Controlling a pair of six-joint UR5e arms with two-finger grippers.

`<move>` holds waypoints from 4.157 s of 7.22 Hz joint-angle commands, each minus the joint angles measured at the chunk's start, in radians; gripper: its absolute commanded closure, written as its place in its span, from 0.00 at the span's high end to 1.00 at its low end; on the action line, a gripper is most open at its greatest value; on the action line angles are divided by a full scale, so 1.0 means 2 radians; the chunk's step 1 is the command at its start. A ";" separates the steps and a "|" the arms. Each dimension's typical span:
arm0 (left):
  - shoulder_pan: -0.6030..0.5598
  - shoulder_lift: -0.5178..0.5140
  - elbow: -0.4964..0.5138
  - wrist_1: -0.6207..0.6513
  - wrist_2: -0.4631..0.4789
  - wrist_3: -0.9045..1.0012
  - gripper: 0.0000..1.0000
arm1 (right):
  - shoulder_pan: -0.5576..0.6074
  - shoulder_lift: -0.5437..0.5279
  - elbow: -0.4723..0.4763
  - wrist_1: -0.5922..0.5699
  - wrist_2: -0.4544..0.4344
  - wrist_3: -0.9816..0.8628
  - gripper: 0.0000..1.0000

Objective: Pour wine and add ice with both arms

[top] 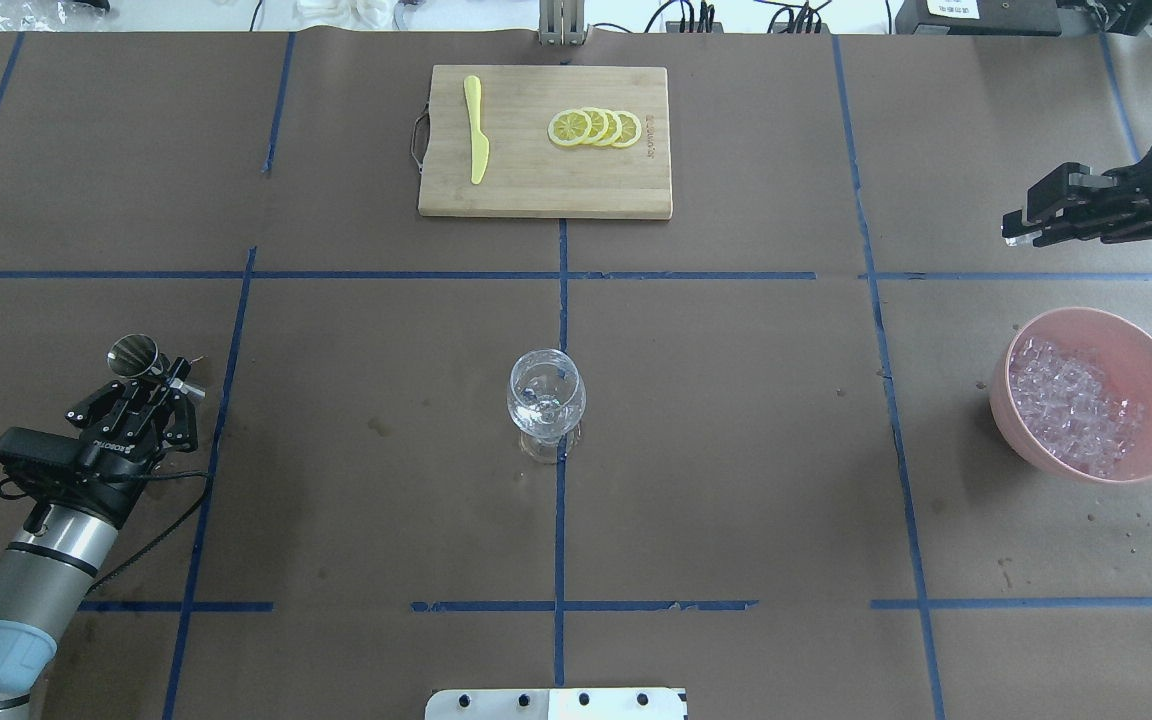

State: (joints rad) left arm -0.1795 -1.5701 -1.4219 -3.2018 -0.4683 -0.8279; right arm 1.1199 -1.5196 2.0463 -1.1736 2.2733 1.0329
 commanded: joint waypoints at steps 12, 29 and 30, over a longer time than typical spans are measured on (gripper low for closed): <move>-0.015 0.012 -0.011 0.001 -0.076 0.027 1.00 | -0.112 0.120 0.009 -0.003 -0.027 0.136 0.00; -0.230 0.205 -0.335 0.258 -0.673 -0.067 1.00 | -0.242 0.215 -0.006 -0.056 -0.130 0.163 0.00; -0.254 0.196 -0.336 0.284 -0.679 -0.065 1.00 | -0.255 0.222 -0.008 -0.057 -0.142 0.164 0.00</move>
State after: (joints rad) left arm -0.6132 -1.1520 -2.0919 -2.7013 -1.7810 -0.9629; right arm 0.6374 -1.1030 2.0341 -1.2705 2.0165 1.3554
